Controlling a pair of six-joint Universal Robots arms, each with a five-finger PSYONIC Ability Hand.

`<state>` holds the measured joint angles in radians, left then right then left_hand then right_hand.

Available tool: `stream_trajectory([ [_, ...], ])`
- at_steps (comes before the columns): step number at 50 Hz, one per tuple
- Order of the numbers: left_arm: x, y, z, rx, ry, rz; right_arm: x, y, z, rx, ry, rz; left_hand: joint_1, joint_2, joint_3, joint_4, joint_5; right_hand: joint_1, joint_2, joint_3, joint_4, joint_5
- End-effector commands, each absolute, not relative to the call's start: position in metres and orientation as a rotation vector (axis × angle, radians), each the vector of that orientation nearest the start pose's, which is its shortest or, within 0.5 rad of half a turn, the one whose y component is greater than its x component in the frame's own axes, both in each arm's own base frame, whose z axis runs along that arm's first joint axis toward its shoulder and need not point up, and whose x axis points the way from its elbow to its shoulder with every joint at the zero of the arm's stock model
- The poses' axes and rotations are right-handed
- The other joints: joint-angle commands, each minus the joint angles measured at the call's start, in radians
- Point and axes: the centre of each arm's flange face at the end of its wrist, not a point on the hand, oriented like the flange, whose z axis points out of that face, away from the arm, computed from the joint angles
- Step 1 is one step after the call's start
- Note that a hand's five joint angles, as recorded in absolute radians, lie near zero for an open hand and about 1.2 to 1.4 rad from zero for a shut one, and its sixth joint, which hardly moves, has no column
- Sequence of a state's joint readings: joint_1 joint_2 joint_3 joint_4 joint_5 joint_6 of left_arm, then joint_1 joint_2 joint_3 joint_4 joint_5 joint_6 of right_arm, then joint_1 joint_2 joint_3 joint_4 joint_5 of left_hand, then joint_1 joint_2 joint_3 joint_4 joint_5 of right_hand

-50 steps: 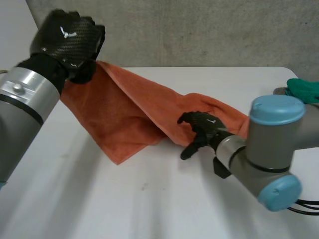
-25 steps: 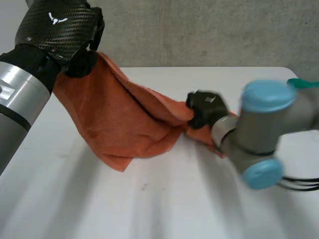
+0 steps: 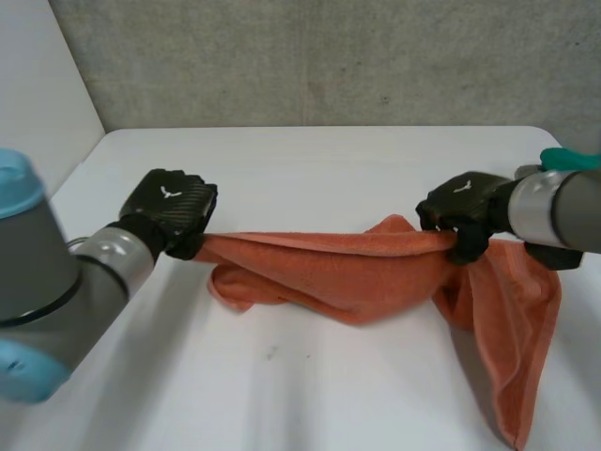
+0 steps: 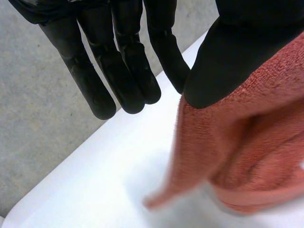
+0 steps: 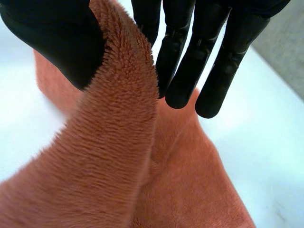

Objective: Fold the laundry.

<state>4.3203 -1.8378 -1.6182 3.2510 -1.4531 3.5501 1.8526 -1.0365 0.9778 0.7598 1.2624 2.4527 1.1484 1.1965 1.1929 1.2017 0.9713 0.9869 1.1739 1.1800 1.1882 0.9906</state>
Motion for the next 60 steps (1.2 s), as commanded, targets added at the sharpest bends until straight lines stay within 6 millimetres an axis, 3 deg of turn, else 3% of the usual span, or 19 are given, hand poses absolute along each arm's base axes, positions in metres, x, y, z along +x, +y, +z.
stream_trajectory([
  [1, -0.283, -0.329, 0.249, 0.963, 2.008, -2.286, 0.269, -0.352, 0.264, -1.431, 2.299, -1.794, 0.248, 0.200, 0.203, 0.195, 0.250, 0.409, 0.222, 0.216, 0.208, 0.231],
  [3, -0.289, -0.344, 0.288, 0.885, 1.787, -2.480, 0.278, -0.366, 0.300, -1.346, 2.171, -2.108, 0.248, 0.200, 0.203, 0.195, 0.250, 0.409, 0.222, 0.216, 0.208, 0.231],
  [5, -0.292, -0.352, 0.317, 0.817, 1.610, -2.610, 0.288, -0.369, 0.328, -1.288, 2.021, -2.308, 0.248, 0.200, 0.203, 0.195, 0.250, 0.409, 0.222, 0.216, 0.208, 0.231],
  [6, -0.293, -0.355, 0.330, 0.783, 1.522, -2.671, 0.298, -0.365, 0.359, -1.221, 1.846, -2.490, 0.248, 0.200, 0.203, 0.195, 0.250, 0.409, 0.222, 0.216, 0.208, 0.231],
  [7, -0.293, -0.358, 0.358, 0.690, 1.334, -2.786, 0.301, -0.364, 0.369, -1.196, 1.780, -2.550, 0.248, 0.200, 0.203, 0.195, 0.250, 0.409, 0.222, 0.216, 0.208, 0.231],
  [9, -0.293, -0.355, 0.378, 0.633, 1.198, -2.856, 0.304, -0.358, 0.394, -1.133, 1.643, -2.668, 0.248, 0.200, 0.203, 0.195, 0.250, 0.409, 0.222, 0.216, 0.208, 0.231],
  [10, -0.291, -0.347, 0.401, 0.584, 1.067, -2.917, 0.305, -0.347, 0.416, -1.095, 1.531, -2.738, 0.248, 0.200, 0.203, 0.195, 0.250, 0.409, 0.222, 0.216, 0.208, 0.231],
  [13, -0.284, -0.325, 0.426, 0.543, 0.991, -2.954, 0.305, -0.324, 0.436, -1.135, 1.407, -2.716, 0.248, 0.200, 0.203, 0.195, 0.250, 0.409, 0.222, 0.216, 0.208, 0.231],
  [16, -0.280, -0.316, 0.421, 0.562, 1.054, -2.930, 0.307, -0.309, 0.422, -1.293, 1.400, -2.538, 0.248, 0.200, 0.203, 0.195, 0.250, 0.409, 0.222, 0.216, 0.208, 0.231],
  [19, -0.272, -0.303, 0.393, 0.629, 1.233, -2.846, 0.307, -0.297, 0.405, -1.390, 1.448, -2.366, 0.248, 0.200, 0.203, 0.195, 0.250, 0.409, 0.222, 0.216, 0.208, 0.231],
  [26, -0.257, -0.272, 0.340, 0.728, 1.477, -2.704, 0.296, -0.265, 0.336, -1.676, 1.727, -1.753, 0.248, 0.200, 0.203, 0.195, 0.250, 0.409, 0.222, 0.216, 0.208, 0.231],
  [31, -0.250, -0.258, 0.292, 0.820, 1.653, -2.585, 0.280, -0.261, 0.297, -1.902, 1.805, -1.489, 0.248, 0.200, 0.203, 0.195, 0.250, 0.409, 0.222, 0.216, 0.208, 0.231],
  [34, -0.247, -0.256, 0.280, 0.844, 1.699, -2.547, 0.281, -0.264, 0.278, -1.976, 1.804, -1.408, 0.248, 0.200, 0.203, 0.195, 0.250, 0.409, 0.222, 0.216, 0.208, 0.231],
  [37, -0.244, -0.258, 0.271, 0.848, 1.732, -2.521, 0.283, -0.271, 0.271, -1.963, 1.812, -1.416, 0.248, 0.200, 0.203, 0.195, 0.250, 0.409, 0.222, 0.216, 0.208, 0.231],
  [46, -0.245, -0.263, 0.263, 0.851, 1.759, -2.499, 0.298, -0.314, 0.248, -1.826, 1.885, -1.685, 0.248, 0.200, 0.203, 0.195, 0.250, 0.409, 0.222, 0.216, 0.208, 0.231],
  [50, -0.248, -0.271, 0.258, 0.853, 1.761, -2.487, 0.324, -0.308, 0.235, -1.736, 1.835, -1.753, 0.248, 0.200, 0.203, 0.195, 0.250, 0.409, 0.222, 0.216, 0.208, 0.231],
  [54, -0.246, -0.282, 0.260, 0.819, 1.743, -2.491, 0.341, -0.317, 0.230, -1.548, 1.843, -1.915, 0.248, 0.200, 0.203, 0.195, 0.250, 0.409, 0.222, 0.216, 0.208, 0.231],
  [57, -0.231, -0.296, 0.264, 0.708, 1.721, -2.466, 0.354, -0.323, 0.228, -1.444, 1.813, -2.046, 0.248, 0.200, 0.203, 0.195, 0.250, 0.409, 0.222, 0.216, 0.208, 0.231],
  [60, -0.214, -0.308, 0.265, 0.595, 1.719, -2.420, 0.380, -0.310, 0.223, -1.466, 1.685, -2.115, 0.248, 0.200, 0.203, 0.195, 0.250, 0.409, 0.222, 0.216, 0.208, 0.231],
])
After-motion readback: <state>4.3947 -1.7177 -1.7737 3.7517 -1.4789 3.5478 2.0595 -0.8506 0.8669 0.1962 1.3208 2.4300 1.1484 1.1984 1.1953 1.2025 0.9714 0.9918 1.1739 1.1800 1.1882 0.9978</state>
